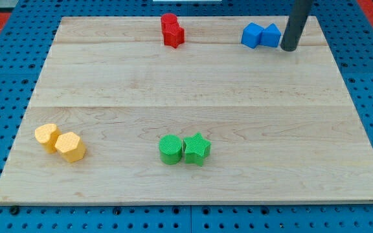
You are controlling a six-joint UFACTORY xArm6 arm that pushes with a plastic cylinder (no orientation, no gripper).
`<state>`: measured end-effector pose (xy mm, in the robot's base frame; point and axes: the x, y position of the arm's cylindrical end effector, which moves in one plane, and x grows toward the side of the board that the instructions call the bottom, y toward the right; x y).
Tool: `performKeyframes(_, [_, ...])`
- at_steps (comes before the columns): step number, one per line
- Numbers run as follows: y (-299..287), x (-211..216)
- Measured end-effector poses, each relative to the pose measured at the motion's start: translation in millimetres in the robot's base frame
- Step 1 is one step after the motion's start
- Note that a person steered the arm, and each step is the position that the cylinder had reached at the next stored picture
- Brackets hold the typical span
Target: Push the blue triangle and blue cube left a bit
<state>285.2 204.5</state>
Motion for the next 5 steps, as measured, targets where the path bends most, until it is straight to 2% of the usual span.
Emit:
performKeyframes(1, [23.9, -0.4])
performKeyframes(2, [32.9, -24.1])
performKeyframes(3, [0.9, -24.1])
performKeyframes(4, [-61.3, -24.1])
performKeyframes(5, [-77.9, -24.2])
